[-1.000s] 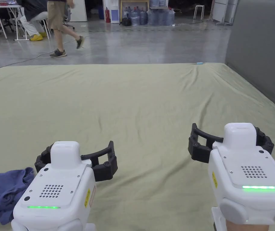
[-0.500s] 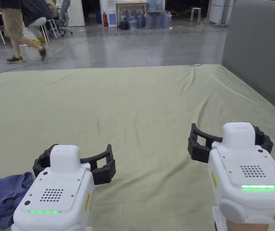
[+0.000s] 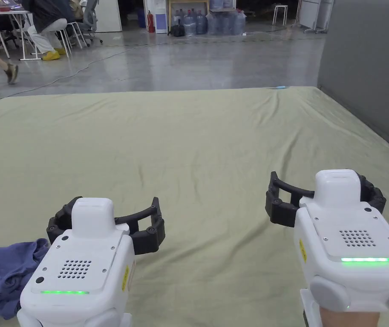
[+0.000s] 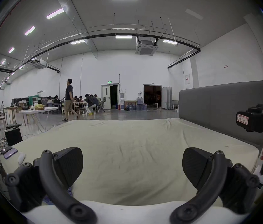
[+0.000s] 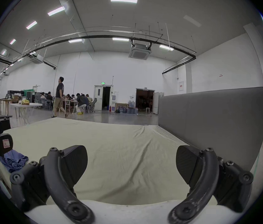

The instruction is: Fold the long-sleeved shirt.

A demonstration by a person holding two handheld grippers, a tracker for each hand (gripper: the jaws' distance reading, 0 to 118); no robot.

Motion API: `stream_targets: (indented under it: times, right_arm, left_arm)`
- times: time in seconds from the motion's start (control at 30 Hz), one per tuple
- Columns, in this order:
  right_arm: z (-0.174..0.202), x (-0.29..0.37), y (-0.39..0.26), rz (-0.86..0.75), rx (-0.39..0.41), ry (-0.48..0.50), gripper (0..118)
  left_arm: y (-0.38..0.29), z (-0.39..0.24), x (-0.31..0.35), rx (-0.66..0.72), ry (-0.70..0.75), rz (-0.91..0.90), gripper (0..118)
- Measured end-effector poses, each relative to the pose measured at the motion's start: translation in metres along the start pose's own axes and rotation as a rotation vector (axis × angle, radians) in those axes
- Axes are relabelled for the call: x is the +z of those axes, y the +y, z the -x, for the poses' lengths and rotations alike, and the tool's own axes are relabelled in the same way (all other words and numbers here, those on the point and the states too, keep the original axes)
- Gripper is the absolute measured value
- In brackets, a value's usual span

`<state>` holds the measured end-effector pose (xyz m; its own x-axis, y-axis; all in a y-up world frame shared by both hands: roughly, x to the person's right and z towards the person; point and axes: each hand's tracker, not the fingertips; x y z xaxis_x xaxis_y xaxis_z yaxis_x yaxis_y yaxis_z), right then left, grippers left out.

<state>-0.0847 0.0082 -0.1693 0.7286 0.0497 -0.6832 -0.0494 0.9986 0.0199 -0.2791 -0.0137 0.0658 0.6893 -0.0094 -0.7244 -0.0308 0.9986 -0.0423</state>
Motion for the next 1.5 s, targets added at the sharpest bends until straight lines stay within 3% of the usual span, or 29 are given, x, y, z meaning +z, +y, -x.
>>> stream_targets:
  times: [0.93,1.13,1.23,1.3,1.37,1.43,1.5]
  right_arm:
    - [0.003,-0.001,0.001,0.015,-0.003,0.013,111]
    - [0.005,-0.002,0.000,0.027,-0.003,0.021,111]
    - [0.006,-0.002,0.000,0.028,-0.004,0.027,111]
    - [0.006,-0.002,0.001,0.025,-0.004,0.026,111]
    - [0.006,-0.002,0.001,0.024,-0.003,0.025,111]
    - [0.006,-0.002,0.001,0.024,-0.005,0.026,111]
    - [0.005,-0.002,0.001,0.027,-0.007,0.022,111]
  left_arm:
    - [-0.002,-0.002,-0.001,-0.002,-0.005,0.016,117]
    - [0.007,-0.014,-0.007,0.030,0.055,0.040,117]
    - [0.015,-0.010,-0.003,0.056,-0.074,-0.031,118]
    - [0.016,-0.014,-0.005,-0.015,-0.115,-0.049,118]
    - [0.018,-0.017,-0.010,-0.092,-0.139,0.091,118]
    - [0.018,-0.012,-0.016,0.021,-0.173,0.210,117]
    - [0.017,-0.016,-0.010,0.073,-0.061,0.049,117]
